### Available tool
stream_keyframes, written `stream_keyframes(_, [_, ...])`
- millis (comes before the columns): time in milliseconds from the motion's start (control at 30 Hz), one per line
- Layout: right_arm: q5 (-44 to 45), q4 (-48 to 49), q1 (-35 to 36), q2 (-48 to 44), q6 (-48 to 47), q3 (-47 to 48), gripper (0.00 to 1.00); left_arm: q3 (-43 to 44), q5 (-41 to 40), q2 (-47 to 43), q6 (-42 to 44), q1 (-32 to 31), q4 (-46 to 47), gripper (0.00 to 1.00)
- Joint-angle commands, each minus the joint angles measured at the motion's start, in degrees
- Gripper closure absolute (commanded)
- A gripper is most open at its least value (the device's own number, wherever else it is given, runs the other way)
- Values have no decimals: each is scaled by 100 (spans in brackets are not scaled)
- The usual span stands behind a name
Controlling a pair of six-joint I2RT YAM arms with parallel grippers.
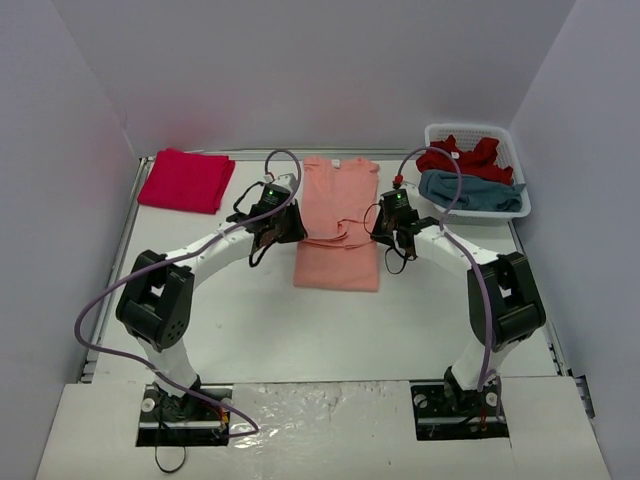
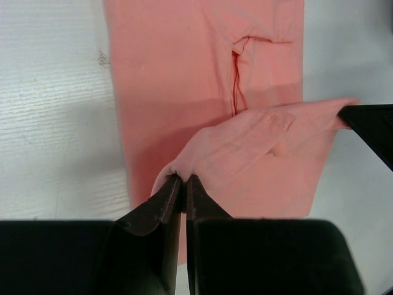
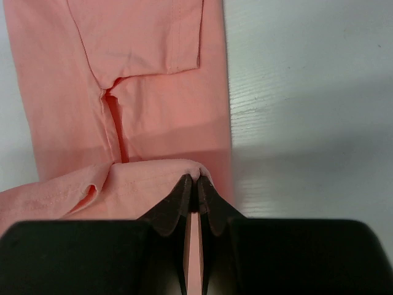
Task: Fold and stack the t-shirts
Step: Fold the folded rectangular tshirt in 1/3 of the way
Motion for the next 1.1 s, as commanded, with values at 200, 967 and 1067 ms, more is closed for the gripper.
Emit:
stream_keyframes(200, [12, 115, -159, 300, -227, 446, 100, 478, 133, 205, 134, 128, 74, 98])
stream_keyframes(967, [-191, 124, -343, 950, -385, 938, 100, 927, 344, 812, 195, 260, 101, 98])
stream_keyframes(1067, [-243, 133, -352, 1038, -403, 999, 100, 918, 344, 847, 195, 269, 135, 98])
